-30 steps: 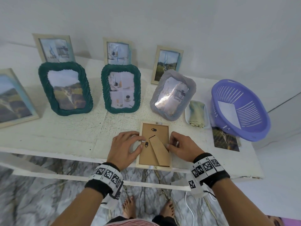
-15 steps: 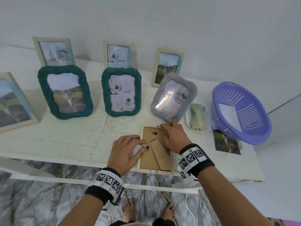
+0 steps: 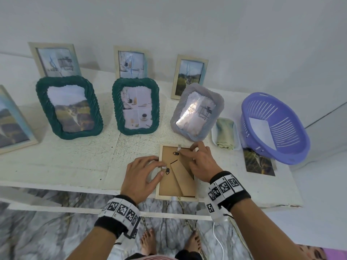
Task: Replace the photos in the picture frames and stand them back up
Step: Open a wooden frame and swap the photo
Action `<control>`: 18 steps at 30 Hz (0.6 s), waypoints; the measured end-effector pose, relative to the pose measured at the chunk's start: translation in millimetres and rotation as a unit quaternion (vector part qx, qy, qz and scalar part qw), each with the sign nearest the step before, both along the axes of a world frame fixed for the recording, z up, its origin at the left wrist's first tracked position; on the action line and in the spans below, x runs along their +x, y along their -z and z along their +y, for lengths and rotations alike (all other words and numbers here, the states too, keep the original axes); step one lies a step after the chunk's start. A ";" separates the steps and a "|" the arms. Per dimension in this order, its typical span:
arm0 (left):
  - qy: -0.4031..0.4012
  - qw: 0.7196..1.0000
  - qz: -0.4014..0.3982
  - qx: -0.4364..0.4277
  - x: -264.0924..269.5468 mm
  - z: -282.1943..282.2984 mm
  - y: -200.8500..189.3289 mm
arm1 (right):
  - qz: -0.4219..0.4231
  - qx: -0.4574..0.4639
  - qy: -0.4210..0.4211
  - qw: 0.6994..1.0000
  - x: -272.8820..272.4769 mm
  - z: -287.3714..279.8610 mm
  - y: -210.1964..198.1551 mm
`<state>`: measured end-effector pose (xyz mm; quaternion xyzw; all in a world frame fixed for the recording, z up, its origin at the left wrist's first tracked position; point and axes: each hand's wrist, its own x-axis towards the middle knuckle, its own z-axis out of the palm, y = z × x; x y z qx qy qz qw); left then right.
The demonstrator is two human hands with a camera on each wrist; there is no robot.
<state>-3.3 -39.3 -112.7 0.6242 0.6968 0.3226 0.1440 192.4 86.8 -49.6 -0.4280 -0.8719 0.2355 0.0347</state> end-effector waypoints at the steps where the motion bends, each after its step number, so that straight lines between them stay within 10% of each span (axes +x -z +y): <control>1: -0.002 1.000 -0.002 0.000 0.0 -0.2 -0.3 | 0.000 -0.004 0.003 1.000 0.2 -0.5 -0.7; 18: 0.004 1.000 0.009 -0.019 -1.0 -0.3 -4.7 | 0.019 -0.059 0.048 0.997 16.6 -80.6 17.5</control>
